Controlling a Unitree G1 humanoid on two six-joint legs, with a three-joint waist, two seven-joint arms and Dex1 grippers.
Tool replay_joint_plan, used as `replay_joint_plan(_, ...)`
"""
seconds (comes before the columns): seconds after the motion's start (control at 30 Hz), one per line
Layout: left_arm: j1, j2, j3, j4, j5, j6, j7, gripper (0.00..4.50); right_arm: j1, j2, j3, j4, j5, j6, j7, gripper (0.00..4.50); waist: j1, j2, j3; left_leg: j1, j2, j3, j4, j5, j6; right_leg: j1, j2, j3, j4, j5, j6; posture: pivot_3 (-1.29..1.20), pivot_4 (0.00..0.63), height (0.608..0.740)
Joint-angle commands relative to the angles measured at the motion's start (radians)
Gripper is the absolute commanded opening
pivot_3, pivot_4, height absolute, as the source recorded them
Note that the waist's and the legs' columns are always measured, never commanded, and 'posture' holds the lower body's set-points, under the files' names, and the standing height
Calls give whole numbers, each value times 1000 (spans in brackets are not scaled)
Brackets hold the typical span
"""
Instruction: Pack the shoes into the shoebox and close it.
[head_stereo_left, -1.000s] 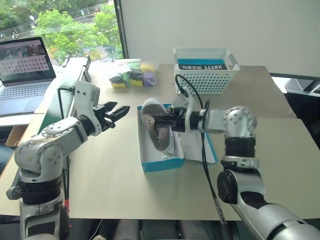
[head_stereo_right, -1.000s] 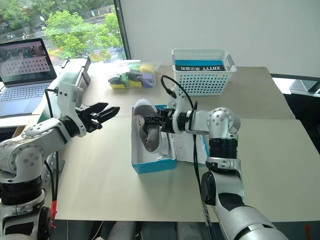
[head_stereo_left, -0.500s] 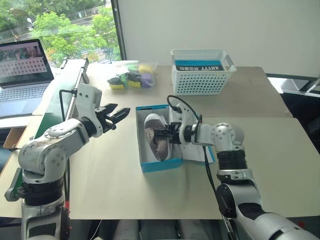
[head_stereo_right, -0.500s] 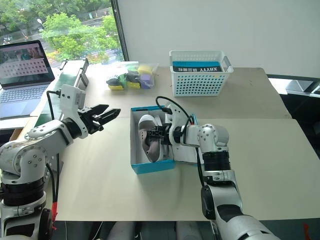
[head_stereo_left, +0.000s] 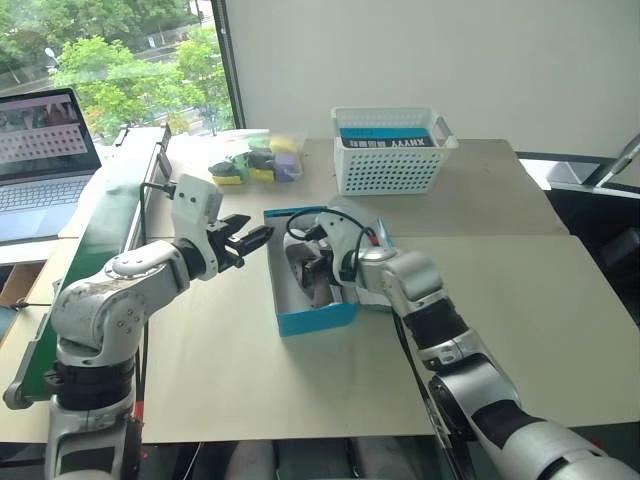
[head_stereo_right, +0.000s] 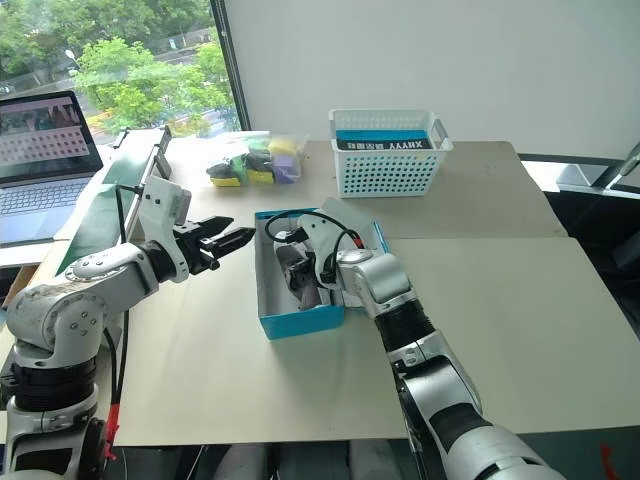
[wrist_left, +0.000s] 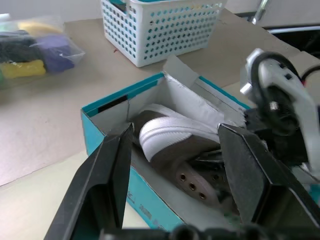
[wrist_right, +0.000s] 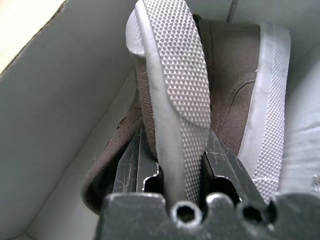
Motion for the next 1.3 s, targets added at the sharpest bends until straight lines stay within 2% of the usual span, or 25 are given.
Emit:
replay_joint_plan(0.03, 14, 34, -11, -56, 0, -10, -47, 2861, 26, -37, 57, 114, -105, -64, 16, 387, 3, 0, 0, 5, 0, 0, -1, 0, 0, 5, 0, 0, -2, 0, 0, 0, 150, 740)
replay_joint_plan(0.13, 33, 62, -31, -70, 5, -14, -80, 2861, 15, -45, 80, 139, -142, -98, 43, 387, 4, 0, 0, 12, 0, 0, -6, 0, 0, 13, 0, -1, -10, -3, 5, 0, 150, 740)
replay_joint_plan(0.3, 44, 86, -55, -72, 21, -23, -106, 2861, 22, -44, 92, 137, -156, -95, 118, 387, 10, -1, -1, 10, 0, -1, -6, 0, 0, 12, 0, -1, -11, -1, 0, 0, 150, 740)
replay_joint_plan(0.43, 47, 97, -70, -60, 47, -24, -113, 2861, 55, -50, 151, 78, -145, -36, 260, 387, 9, -1, -1, 10, 0, -1, -7, 0, 0, 12, 0, -1, -11, 0, -2, 0, 150, 740)
replay_joint_plan(0.5, 44, 96, -74, -54, 55, -28, -119, 2861, 69, -55, 171, 43, -146, -15, 302, 1377, 10, -1, -1, 9, 0, -1, -8, 0, 0, 10, 0, -1, -11, 0, -2, 0, 150, 740)
replay_joint_plan(0.8, 36, 87, -80, -48, 71, -35, -138, 2861, 68, -77, 163, -34, -164, 35, 380, 4333, 16, 1, 1, 1, 0, -1, -10, -2, -2, 4, -1, -2, -14, -1, -1, 0, 150, 740)
replay_joint_plan(0.83, 34, 87, -81, -46, 74, -37, -141, 2861, 62, -82, 157, -48, -161, 38, 389, 4465, 17, 1, 1, -1, 0, -1, -9, -2, -2, 1, -1, -2, -14, -1, -1, 0, 150, 740)
replay_joint_plan(0.97, 33, 86, -83, -43, 80, -43, -149, 2861, 36, -87, 125, -85, -156, 60, 392, 4465, 26, 1, 1, -11, 0, -2, -8, -2, -2, -10, -1, -2, -11, 0, -2, 0, 150, 740)
replay_joint_plan(1.1, 32, 88, -85, -41, 84, -47, -163, 2861, -72, -125, 7, -246, -78, 212, 428, 4465, 34, 5, 5, -16, -1, -2, -8, -2, -2, -13, -2, -2, -12, 0, -2, 0, 150, 740)
replay_joint_plan(1.17, 31, 87, -86, -40, 86, -47, -167, 2861, -96, -143, -19, -292, -47, 268, 440, 4465, 35, 5, 5, -24, -1, -2, -6, -2, -2, -21, -2, -2, -10, 0, -2, 0, 150, 740)
replay_joint_plan(1.3, 20, 80, -99, -28, 95, -53, -175, 2861, -165, -219, -89, -373, 3, 347, 459, 4465, 33, 6, 6, -29, -1, -2, -7, -2, -2, -27, -2, -2, -9, 0, -2, 0, 150, 740)
